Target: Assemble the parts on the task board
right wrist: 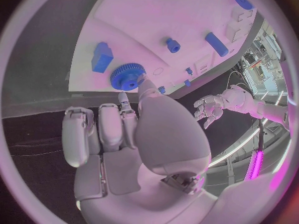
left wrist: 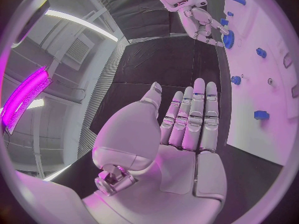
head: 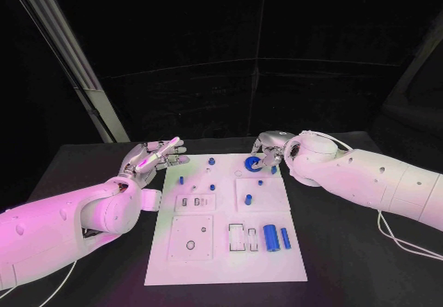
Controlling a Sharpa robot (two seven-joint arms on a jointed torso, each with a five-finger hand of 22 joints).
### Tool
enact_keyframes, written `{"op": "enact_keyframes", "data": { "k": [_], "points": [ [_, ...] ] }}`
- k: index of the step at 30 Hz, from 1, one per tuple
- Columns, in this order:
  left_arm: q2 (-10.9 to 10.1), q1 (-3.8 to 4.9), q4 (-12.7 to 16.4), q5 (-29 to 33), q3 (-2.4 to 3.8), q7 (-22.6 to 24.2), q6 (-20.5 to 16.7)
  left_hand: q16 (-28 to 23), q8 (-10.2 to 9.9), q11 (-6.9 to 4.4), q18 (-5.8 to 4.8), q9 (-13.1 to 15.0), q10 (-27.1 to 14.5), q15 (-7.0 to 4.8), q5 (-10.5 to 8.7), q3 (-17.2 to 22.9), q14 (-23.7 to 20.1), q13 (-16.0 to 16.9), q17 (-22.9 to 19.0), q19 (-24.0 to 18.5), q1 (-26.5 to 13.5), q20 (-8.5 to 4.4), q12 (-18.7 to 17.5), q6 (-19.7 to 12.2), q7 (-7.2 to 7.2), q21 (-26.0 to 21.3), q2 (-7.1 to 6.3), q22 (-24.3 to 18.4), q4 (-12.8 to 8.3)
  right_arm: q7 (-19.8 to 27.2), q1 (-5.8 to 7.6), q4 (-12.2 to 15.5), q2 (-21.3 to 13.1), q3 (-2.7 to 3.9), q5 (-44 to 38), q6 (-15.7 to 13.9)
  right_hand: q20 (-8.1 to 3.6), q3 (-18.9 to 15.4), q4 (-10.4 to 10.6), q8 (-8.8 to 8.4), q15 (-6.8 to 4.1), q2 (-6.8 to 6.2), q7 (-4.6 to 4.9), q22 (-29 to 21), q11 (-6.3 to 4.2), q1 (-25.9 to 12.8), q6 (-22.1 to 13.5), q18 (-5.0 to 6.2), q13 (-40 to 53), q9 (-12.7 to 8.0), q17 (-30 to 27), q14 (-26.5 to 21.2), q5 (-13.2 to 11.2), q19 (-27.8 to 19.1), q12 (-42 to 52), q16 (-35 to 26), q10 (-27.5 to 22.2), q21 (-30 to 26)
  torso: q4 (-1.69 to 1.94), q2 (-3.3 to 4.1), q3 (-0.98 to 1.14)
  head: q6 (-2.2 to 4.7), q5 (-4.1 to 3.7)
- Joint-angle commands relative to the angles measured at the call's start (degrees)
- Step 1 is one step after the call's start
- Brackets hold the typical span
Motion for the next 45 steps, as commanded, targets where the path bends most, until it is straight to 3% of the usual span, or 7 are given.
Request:
{"op": "enact_keyframes", "data": {
  "k": [1,13,17,28,31,38,45],
  "points": [
    [-0.02,0.08,0.08,-0.38,0.03,0.02,0.75,-0.18,-0.34,0.06,0.88,-0.02,-0.35,0.46,0.02,0.08,0.08,-0.01,0.05,0.37,0.56,0.05,-0.12,-0.1,0.23,-0.26,0.23,-0.05,-0.31,0.33,0.09,0.12,-0.13,0.02,-0.81,-0.17,0.2,-0.03,-0.03,-0.09,0.43,-0.86,-0.04,5.09,0.07,-0.2,-0.4,-0.53,8.9,-0.06,-0.11,0.95,-0.38,0.2,-0.41,0.05,2.14,0.28,0.01,0.01,-0.02,-0.02,-0.08],
    [-0.09,0.08,0.09,-0.38,0.01,0.02,0.78,-0.18,-0.34,0.06,0.88,-0.02,-0.35,0.46,0.02,0.08,0.08,-0.01,0.05,0.37,0.56,0.05,-0.12,-0.1,0.23,-0.26,0.23,-0.05,-0.31,0.26,-0.09,-0.04,-0.17,0.01,-0.84,0.69,0.26,0.28,0.12,0.14,0.47,-0.94,-0.04,5.12,0.09,-0.48,-0.1,-0.53,8.94,0.02,-0.21,0.93,-0.3,0.19,-0.39,0.03,2.15,0.29,0.04,0.04,0.01,-0.15,-0.02],
    [-0.1,0.08,0.09,-0.38,0.01,0.05,0.83,-0.18,-0.34,0.06,0.88,-0.02,-0.35,0.46,0.02,0.08,0.08,-0.01,0.05,0.37,0.56,0.05,-0.12,-0.1,0.23,-0.26,0.23,-0.05,-0.31,0.21,-0.12,-0.16,-0.09,0.01,-0.84,0.52,0.29,1.01,-0.15,0.6,0.45,-0.26,-0.1,5.18,0.04,-0.27,0.61,-0.54,9.04,0.14,-0.15,0.93,0.64,0.19,-0.32,0.11,2.2,0.31,0.03,0.02,0.01,-0.16,-0.04],
    [-0.13,0.08,0.12,-0.38,0.0,0.06,0.85,-0.18,-0.34,0.06,0.88,-0.02,-0.35,0.46,0.02,0.08,0.08,-0.01,0.05,0.37,0.56,0.05,-0.12,-0.1,0.23,-0.26,0.23,-0.05,-0.31,0.31,-0.38,-0.61,0.39,0.01,-0.84,0.44,0.03,2.5,-1.47,2.03,0.08,1.58,-0.61,5.52,-0.39,0.2,3.77,-0.59,9.38,0.48,-0.16,0.94,-0.01,0.33,-0.08,0.23,2.47,0.43,0.02,0.05,0.02,-0.32,0.01],
    [-0.16,0.08,0.15,-0.38,0.0,0.05,0.83,-0.18,-0.34,0.06,0.88,-0.02,-0.35,0.46,0.02,0.08,0.08,-0.01,0.05,0.37,0.56,0.05,-0.12,-0.1,0.23,-0.26,0.23,-0.05,-0.31,0.13,-0.42,-0.81,0.51,0.01,-0.84,0.73,-0.2,3.21,-1.61,2.16,-0.18,2.5,-0.85,5.55,-0.61,0.02,4.82,-0.59,9.39,0.44,-0.24,0.93,1.11,0.34,-0.1,0.21,2.51,0.44,0.04,0.05,0.01,-0.32,0.01],
    [-0.23,0.08,0.24,-0.38,0.0,0.03,0.82,-0.18,-0.34,0.06,0.88,-0.02,-0.35,0.46,0.02,0.08,0.08,-0.01,0.05,0.37,0.56,0.05,-0.12,-0.1,0.23,-0.26,0.23,-0.05,-0.31,-1.0,-0.52,-0.97,0.66,0.0,-2.22,1.61,-0.29,3.46,-1.73,2.16,-0.26,2.56,-0.93,5.61,-0.69,-0.12,5.33,-0.6,9.31,0.4,-0.36,0.91,1.3,0.36,-0.21,0.16,2.46,0.46,0.04,0.05,-0.01,-0.41,-0.01],
    [-0.31,0.08,0.33,-0.38,-0.01,0.02,0.8,-0.18,-0.34,0.06,0.88,-0.02,-0.35,0.46,0.02,0.08,0.08,-0.01,0.05,0.37,0.56,0.05,-0.12,-0.1,0.23,-0.26,0.23,-0.05,-0.31,-1.47,-0.8,-0.04,0.51,-0.02,-4.9,-1.54,-0.77,6.0,-2.95,2.44,-0.83,4.06,-1.78,5.98,-1.47,1.09,7.68,-0.67,9.64,0.36,-0.24,0.96,0.95,0.57,0.03,0.23,2.73,0.57,-0.02,0.02,0.02,-0.4,0.04]
  ]
}}
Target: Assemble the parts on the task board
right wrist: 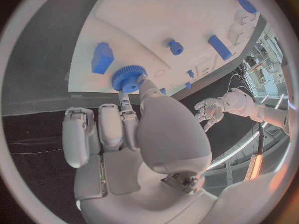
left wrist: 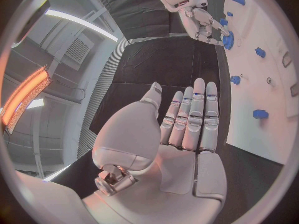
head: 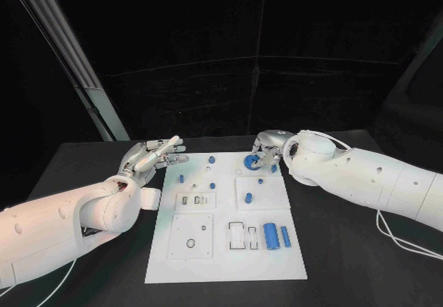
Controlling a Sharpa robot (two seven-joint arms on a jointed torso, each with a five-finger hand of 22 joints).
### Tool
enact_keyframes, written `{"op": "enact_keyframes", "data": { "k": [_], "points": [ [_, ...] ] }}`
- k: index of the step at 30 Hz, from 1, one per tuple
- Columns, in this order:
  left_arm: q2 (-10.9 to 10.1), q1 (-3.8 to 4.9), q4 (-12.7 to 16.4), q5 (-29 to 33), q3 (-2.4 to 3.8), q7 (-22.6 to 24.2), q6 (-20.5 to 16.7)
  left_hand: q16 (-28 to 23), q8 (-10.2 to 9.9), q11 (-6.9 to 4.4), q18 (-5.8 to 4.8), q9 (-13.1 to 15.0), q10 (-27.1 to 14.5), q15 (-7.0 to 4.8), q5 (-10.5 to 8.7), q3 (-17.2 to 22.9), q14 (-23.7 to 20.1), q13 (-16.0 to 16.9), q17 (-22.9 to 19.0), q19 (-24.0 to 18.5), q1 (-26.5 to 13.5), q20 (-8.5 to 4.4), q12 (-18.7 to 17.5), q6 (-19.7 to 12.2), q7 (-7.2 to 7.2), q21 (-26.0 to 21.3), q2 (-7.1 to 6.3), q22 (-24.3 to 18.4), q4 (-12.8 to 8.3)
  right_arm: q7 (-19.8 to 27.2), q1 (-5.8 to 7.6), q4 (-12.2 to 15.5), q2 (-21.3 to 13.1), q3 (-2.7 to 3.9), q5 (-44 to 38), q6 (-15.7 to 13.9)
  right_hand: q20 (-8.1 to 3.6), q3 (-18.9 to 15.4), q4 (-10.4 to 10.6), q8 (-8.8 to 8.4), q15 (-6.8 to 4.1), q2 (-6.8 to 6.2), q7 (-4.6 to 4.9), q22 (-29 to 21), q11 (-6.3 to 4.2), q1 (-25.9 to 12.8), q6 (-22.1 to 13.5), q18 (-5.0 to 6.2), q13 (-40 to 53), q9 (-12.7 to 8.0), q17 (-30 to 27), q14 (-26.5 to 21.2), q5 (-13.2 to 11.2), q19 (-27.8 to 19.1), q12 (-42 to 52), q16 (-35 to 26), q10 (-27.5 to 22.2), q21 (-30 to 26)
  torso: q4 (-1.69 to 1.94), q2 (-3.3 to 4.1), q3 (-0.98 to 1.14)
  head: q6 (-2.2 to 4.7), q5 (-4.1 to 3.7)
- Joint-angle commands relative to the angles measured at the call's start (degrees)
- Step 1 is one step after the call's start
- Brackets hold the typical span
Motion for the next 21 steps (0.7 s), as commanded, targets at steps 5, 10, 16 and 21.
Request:
{"op": "enact_keyframes", "data": {
  "k": [5,10,16,21],
  "points": [
    [-0.05,0.08,0.18,-0.34,0.04,0.12,0.7,-0.18,-0.34,0.06,0.88,-0.02,-0.35,0.46,0.02,0.07,0.08,-0.01,0.08,0.37,0.56,0.05,-0.12,-0.1,0.23,-0.26,0.23,-0.07,-0.31,-0.74,-0.46,1.87,-0.23,-0.22,-3.95,-6.02,-0.7,2.76,-1.03,0.3,-0.79,2.06,-1.11,6.56,-0.9,0.97,2.36,-0.8,10.0,0.01,0.41,0.76,0.92,0.53,0.53,0.42,2.7,0.51,-0.01,0.02,0.06,0.12,0.05],
    [-0.06,0.08,0.2,-0.34,0.04,0.1,0.68,-0.18,-0.34,0.06,0.88,-0.02,-0.35,0.46,0.02,0.07,0.08,-0.01,0.08,0.37,0.56,0.05,-0.12,-0.1,0.23,-0.26,0.23,-0.07,-0.31,-0.71,-0.52,4.33,-0.63,-0.2,-4.28,-10.65,-0.81,3.41,-0.89,-0.03,-0.84,1.58,-1.16,6.98,-0.96,-0.08,2.73,-0.89,10.18,-0.14,0.59,0.82,1.54,0.8,0.66,0.53,2.86,0.64,0.09,0.04,0.02,0.2,0.11],
    [-0.03,0.08,0.25,-0.34,0.04,0.09,0.69,-0.24,-0.42,0.07,0.88,-0.02,-0.38,0.46,0.02,0.07,0.1,-0.01,0.11,0.4,0.61,0.05,-0.21,-0.13,0.24,-0.33,0.3,-0.08,-0.45,-1.54,-0.53,7.73,-0.37,-0.18,-4.95,-13.63,-0.87,4.11,-0.64,-0.57,-0.89,0.57,-1.23,7.55,-1.03,-1.55,3.05,-1.01,10.37,-0.3,0.69,0.87,3.32,1.17,0.79,0.62,3.01,0.82,0.09,0.03,-0.04,0.38,0.21],
    [-0.03,0.09,0.31,-0.34,0.04,0.11,0.68,-0.24,-0.42,0.07,0.88,-0.02,-0.38,0.46,0.02,0.07,0.1,-0.01,0.11,0.4,0.61,0.05,-0.21,-0.13,0.24,-0.33,0.3,-0.08,-0.45,-2.31,-0.56,8.82,1.11,-0.53,-5.64,-13.48,-0.88,4.43,-0.56,-0.83,-0.89,0.22,-1.19,7.85,-1.01,-2.03,3.08,-1.07,10.43,-0.36,0.75,0.88,3.72,1.36,0.82,0.66,3.05,0.91,0.04,0.04,-0.03,0.23,0.69]
  ]
}}
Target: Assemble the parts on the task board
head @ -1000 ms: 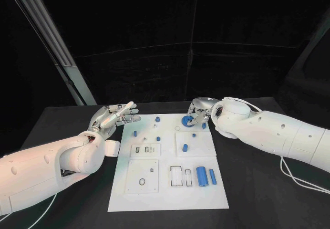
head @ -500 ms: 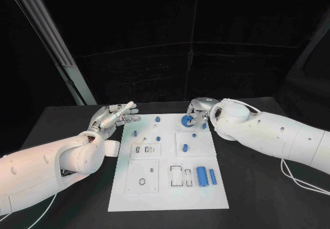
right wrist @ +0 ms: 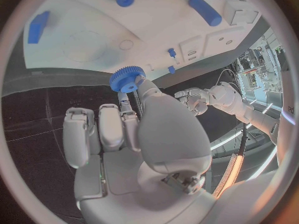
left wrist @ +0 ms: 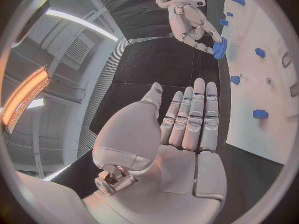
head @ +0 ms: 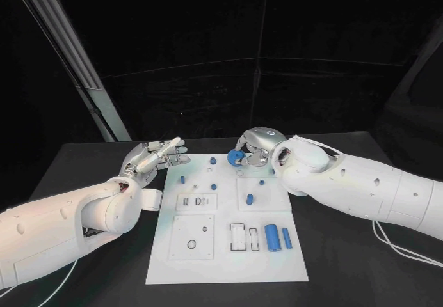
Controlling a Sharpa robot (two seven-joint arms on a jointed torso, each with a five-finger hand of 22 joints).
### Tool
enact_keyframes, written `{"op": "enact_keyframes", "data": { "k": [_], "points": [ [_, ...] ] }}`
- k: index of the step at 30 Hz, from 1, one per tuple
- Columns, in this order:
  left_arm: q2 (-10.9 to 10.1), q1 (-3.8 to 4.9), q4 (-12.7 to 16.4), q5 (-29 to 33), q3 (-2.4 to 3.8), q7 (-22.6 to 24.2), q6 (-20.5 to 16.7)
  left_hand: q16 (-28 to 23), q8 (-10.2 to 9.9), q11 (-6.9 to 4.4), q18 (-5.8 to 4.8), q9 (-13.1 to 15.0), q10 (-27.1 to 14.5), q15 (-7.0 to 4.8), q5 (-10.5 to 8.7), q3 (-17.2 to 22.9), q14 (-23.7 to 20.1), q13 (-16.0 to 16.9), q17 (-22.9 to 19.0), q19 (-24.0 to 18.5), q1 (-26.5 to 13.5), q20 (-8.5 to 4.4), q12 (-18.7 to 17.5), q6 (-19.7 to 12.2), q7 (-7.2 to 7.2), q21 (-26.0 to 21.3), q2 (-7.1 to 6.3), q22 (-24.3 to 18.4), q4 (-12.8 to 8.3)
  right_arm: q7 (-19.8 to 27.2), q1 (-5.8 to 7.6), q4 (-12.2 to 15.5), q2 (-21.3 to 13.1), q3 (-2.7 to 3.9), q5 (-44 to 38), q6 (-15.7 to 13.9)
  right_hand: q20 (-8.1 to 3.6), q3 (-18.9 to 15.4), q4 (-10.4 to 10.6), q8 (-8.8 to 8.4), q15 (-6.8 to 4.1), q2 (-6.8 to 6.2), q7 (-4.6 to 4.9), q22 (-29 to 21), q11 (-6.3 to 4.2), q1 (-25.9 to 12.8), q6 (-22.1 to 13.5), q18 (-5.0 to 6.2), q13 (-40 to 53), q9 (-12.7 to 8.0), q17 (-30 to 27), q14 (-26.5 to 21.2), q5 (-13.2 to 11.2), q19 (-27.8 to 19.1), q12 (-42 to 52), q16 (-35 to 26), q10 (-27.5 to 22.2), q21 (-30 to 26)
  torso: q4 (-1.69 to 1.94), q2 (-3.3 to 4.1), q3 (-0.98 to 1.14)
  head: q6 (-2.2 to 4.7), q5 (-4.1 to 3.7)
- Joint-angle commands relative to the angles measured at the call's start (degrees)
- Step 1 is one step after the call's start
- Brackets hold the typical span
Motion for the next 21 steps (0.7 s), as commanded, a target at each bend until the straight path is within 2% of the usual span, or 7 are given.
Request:
{"op": "enact_keyframes", "data": {
  "k": [1,4,6,13,21],
  "points": [
    [-0.01,0.09,0.18,-0.33,0.05,0.16,0.67,-0.24,-0.2,0.07,0.88,-0.02,-0.38,0.46,0.02,-0.09,0.1,-0.01,0.05,0.4,0.31,0.05,-0.21,-0.13,0.24,-0.33,0.01,-0.08,-0.29,-1.18,0.09,0.58,0.82,-0.54,-1.64,-2.66,-0.47,1.47,1.02,-0.44,-0.4,-0.35,-1.46,7.89,-0.39,-0.76,2.81,-1.09,10.46,0.05,0.14,0.98,0.51,1.4,0.37,0.35,3.28,0.25,-0.05,0.02,-0.02,-0.12,0.35],
    [0.0,0.09,0.21,-0.33,0.05,0.17,0.67,-0.24,-0.2,0.07,0.88,-0.02,-0.38,0.46,0.02,-0.09,0.1,-0.01,0.05,0.4,0.31,0.05,-0.21,-0.13,0.24,-0.33,0.01,-0.08,-0.29,-1.46,0.05,0.45,1.89,-1.0,-1.74,-2.6,-0.47,1.49,1.02,-0.45,-0.4,-0.37,-1.46,7.9,-0.38,-0.78,2.82,-1.09,10.46,0.04,0.14,0.98,0.54,1.41,0.37,0.36,3.28,0.25,-0.09,0.01,-0.02,-0.15,0.42],
    [0.07,0.1,0.19,-0.34,0.05,0.17,0.65,-0.24,-0.2,0.07,0.88,-0.02,-0.38,0.46,0.02,-0.09,0.1,-0.01,0.05,0.4,0.31,0.05,-0.21,-0.13,0.24,-0.33,0.01,-0.08,-0.29,-1.73,-0.04,0.08,3.15,-1.58,-1.8,-2.34,-0.47,1.59,1.01,-0.5,-0.4,-0.43,-1.47,7.98,-0.38,-0.84,2.84,-1.1,10.47,0.04,0.18,0.99,0.65,1.45,0.38,0.38,3.29,0.28,-0.07,0.03,0.0,-0.2,0.51],
    [0.21,0.1,0.16,-0.49,0.06,0.18,0.65,-0.24,-0.2,0.07,0.88,-0.02,-0.38,0.46,0.02,-0.09,0.1,-0.01,0.05,0.4,0.31,0.05,-0.21,-0.13,0.24,-0.33,0.01,-0.08,-0.29,-2.04,-0.28,-1.68,6.42,-2.61,-2.19,-1.28,-0.47,1.69,0.99,-0.58,-0.4,-0.55,-1.45,8.01,-0.38,-0.92,2.84,-1.11,10.43,0.03,0.12,0.98,0.71,1.48,0.33,0.36,3.26,0.29,0.01,0.05,0.0,-0.38,0.86],
    [0.34,0.11,0.12,-0.56,0.06,0.18,0.7,-0.26,-0.21,0.07,0.88,-0.02,-0.37,0.46,0.01,-0.09,0.1,-0.01,0.06,0.41,0.31,0.05,-0.22,-0.11,0.24,-0.35,0.04,-0.08,-0.32,-2.0,-0.41,-4.63,9.46,-3.31,-2.54,0.04,-0.46,1.88,0.99,-0.78,-0.37,-0.81,-1.4,7.97,-0.34,-1.2,2.82,-1.1,10.34,0.0,-0.07,0.94,0.38,1.45,0.21,0.28,3.2,0.27,0.03,0.02,0.02,-0.5,0.92]
  ]
}}
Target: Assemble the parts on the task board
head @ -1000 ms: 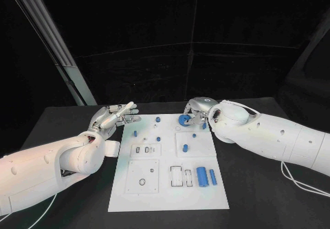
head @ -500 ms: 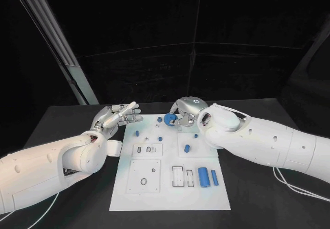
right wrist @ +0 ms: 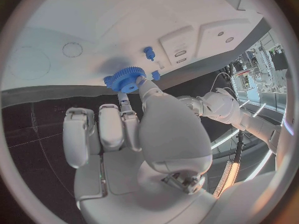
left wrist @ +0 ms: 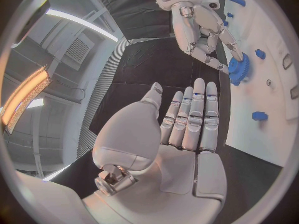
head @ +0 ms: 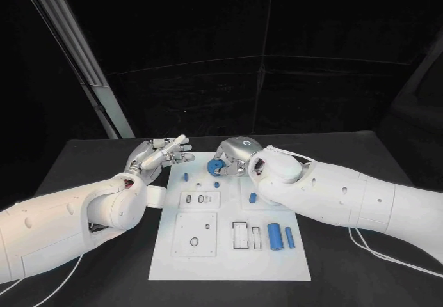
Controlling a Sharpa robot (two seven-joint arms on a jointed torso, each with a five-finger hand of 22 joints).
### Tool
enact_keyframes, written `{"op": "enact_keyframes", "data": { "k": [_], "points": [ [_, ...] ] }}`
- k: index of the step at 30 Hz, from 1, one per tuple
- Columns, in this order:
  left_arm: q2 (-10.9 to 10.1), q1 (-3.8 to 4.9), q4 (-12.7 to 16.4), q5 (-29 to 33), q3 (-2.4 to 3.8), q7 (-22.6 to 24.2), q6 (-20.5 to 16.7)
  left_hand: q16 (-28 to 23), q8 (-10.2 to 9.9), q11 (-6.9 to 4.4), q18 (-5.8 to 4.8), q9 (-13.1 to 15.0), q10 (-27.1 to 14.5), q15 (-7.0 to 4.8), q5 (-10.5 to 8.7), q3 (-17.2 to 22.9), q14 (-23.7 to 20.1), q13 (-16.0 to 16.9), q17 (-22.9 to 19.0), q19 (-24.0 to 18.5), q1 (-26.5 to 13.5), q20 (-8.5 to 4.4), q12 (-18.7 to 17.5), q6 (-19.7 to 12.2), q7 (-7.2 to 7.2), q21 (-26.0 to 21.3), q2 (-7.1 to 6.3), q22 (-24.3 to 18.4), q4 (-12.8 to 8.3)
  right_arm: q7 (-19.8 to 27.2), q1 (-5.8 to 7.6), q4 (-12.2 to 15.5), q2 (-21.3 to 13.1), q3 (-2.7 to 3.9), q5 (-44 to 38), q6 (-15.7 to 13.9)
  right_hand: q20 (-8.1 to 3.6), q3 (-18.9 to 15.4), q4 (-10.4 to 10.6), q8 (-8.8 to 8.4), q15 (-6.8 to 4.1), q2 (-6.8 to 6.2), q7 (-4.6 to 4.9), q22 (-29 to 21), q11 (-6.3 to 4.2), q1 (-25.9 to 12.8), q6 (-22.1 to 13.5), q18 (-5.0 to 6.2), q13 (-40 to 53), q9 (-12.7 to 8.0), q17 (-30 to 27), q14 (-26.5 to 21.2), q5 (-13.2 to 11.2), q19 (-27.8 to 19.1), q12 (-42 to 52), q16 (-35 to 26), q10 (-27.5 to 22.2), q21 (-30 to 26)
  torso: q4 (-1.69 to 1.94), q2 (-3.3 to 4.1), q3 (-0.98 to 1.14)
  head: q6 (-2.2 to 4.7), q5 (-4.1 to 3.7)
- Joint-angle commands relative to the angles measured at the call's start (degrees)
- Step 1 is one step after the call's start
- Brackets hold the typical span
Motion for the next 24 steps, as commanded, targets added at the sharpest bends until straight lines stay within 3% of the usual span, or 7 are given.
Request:
{"op": "enact_keyframes", "data": {
  "k": [1,16,24],
  "points": [
    [0.11,0.1,0.09,-0.49,0.06,0.19,0.71,-0.26,-0.21,0.07,0.88,-0.02,-0.37,0.46,0.01,-0.09,0.1,-0.01,0.07,0.41,0.31,0.05,-0.22,-0.11,0.24,-0.35,0.04,-0.09,-0.32,-0.28,0.08,-1.04,0.8,-0.11,-1.01,0.8,-0.47,0.44,-0.05,0.32,-0.38,-0.01,-1.52,7.98,-0.35,-0.41,2.7,-1.1,10.32,0.07,-0.06,0.94,-0.01,1.45,0.2,0.13,3.19,0.28,0.0,-0.05,0.04,0.01,0.04],
    [0.23,0.1,-0.02,-0.5,0.06,0.11,0.74,-0.26,-0.21,0.07,0.88,-0.02,-0.37,0.46,0.01,-0.09,0.1,-0.01,0.07,0.41,0.31,0.05,-0.22,-0.11,0.24,-0.35,0.04,-0.09,-0.32,-0.29,-0.01,-4.84,3.92,-0.29,-2.18,0.89,-0.32,1.01,-0.15,-0.59,-0.17,-0.86,-1.19,8.08,-0.07,-1.28,2.17,-1.13,10.02,-0.03,-0.3,0.88,-1.57,1.51,-0.19,0.04,2.95,0.3,-0.03,-0.06,0.06,-0.1,0.07],
    [0.25,0.11,-0.02,-0.5,0.06,0.07,0.78,-0.26,-0.21,0.07,0.88,-0.02,-0.37,0.46,0.01,-0.09,0.1,-0.01,0.07,0.41,0.31,0.05,-0.22,-0.11,0.24,-0.35,0.04,-0.09,-0.32,-0.53,-0.01,-5.55,4.45,-0.3,-2.47,1.1,0.17,1.22,-0.18,-2.27,0.4,-1.92,-0.41,7.87,0.63,-2.62,0.26,-1.08,9.4,-0.11,-0.77,0.78,-4.97,1.34,-0.94,-0.16,2.48,0.21,-0.05,-0.07,0.05,-0.09,0.11]
  ]
}}
